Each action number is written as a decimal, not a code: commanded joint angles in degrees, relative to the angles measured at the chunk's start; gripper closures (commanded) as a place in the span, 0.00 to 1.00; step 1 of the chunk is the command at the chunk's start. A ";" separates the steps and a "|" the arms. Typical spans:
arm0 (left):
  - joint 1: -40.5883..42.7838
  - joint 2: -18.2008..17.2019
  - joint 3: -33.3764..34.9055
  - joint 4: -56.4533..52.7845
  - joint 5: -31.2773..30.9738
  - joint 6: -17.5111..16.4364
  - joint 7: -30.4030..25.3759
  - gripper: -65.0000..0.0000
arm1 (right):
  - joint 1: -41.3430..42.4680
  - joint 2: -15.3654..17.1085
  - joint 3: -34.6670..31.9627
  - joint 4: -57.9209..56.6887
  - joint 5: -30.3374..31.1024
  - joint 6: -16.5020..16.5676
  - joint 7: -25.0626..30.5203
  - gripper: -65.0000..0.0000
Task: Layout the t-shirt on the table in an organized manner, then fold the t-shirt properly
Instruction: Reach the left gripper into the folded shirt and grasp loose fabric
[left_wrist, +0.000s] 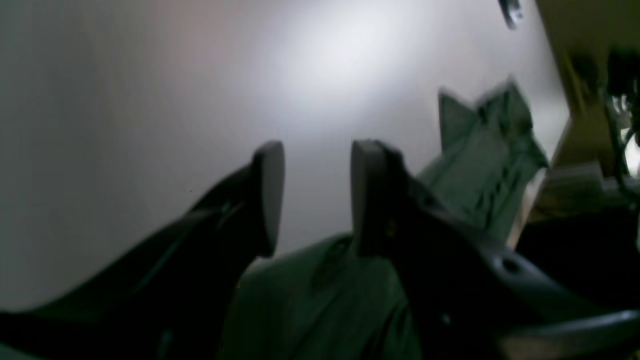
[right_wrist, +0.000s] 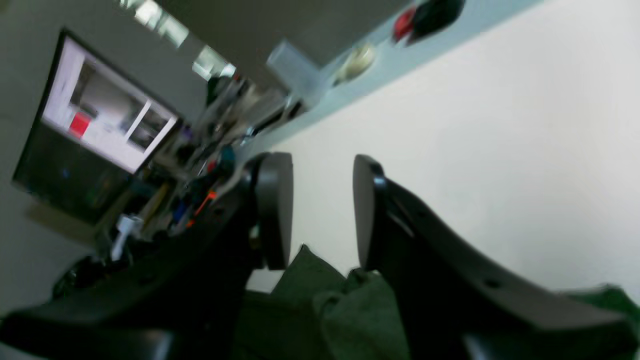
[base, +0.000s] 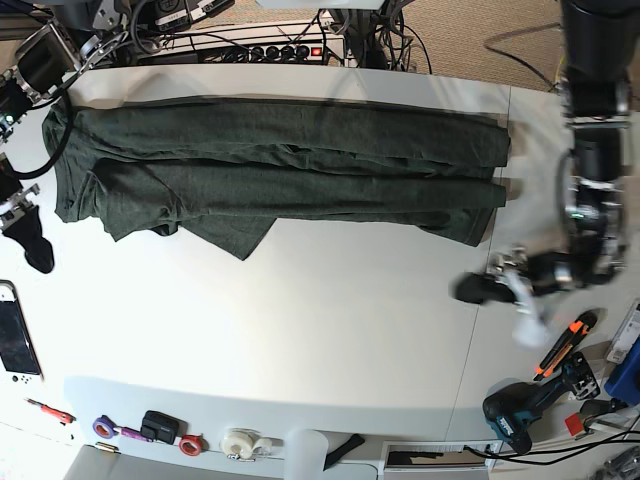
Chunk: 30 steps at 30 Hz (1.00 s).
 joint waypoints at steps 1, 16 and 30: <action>-1.88 0.81 1.14 0.90 -1.18 -0.52 -0.83 0.64 | -0.42 1.60 0.85 1.38 1.45 0.10 0.99 0.68; -1.95 22.71 12.57 0.90 19.34 8.66 -8.33 0.64 | -15.98 1.55 5.35 4.74 1.45 0.10 0.99 0.68; -1.90 31.52 25.33 -2.03 35.98 22.56 -17.11 0.65 | -15.93 1.27 5.35 4.74 1.45 0.10 0.99 0.68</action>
